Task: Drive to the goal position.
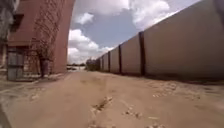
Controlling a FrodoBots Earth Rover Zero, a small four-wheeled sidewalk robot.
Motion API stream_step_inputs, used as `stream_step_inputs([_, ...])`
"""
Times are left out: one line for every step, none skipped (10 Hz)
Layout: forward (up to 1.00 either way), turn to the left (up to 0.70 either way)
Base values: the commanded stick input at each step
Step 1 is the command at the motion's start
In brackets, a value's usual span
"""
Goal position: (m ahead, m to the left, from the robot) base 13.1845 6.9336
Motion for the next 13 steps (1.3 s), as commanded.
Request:
stream_step_inputs([0.60, 0.00])
stream_step_inputs([0.60, 0.00])
stream_step_inputs([0.60, 0.00])
stream_step_inputs([0.60, 0.00])
stream_step_inputs([0.60, 0.00])
stream_step_inputs([0.60, 0.00])
stream_step_inputs([0.60, 0.00])
stream_step_inputs([0.60, 0.00])
stream_step_inputs([0.60, 0.00])
stream_step_inputs([0.60, 0.00])
stream_step_inputs([0.60, 0.00])
stream_step_inputs([0.60, 0.00])
stream_step_inputs([0.60, 0.00])
